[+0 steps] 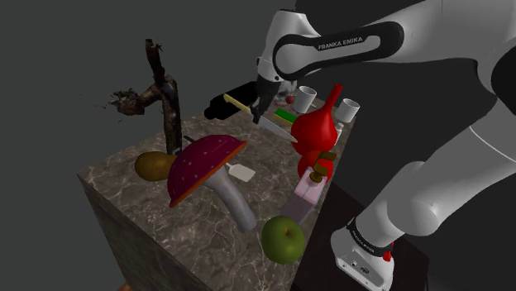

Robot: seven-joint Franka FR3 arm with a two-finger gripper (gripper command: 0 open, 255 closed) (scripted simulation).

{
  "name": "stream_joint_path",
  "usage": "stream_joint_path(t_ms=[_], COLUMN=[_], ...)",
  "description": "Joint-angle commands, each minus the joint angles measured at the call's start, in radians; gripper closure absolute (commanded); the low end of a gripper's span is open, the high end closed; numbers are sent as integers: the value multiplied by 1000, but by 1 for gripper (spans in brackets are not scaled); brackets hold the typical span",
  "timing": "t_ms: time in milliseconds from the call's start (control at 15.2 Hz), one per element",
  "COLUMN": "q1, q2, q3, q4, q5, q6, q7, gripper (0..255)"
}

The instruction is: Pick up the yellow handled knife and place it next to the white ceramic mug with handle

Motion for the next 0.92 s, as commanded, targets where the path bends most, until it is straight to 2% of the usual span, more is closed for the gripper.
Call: stream_joint_path(t_ms=[0,858], q1=[0,-12], q2=[-8,-51], q3=[-1,-17], q4=[18,132], q5=[1,2], q6=[-26,-183], q7=[-1,-28], gripper=[255,255])
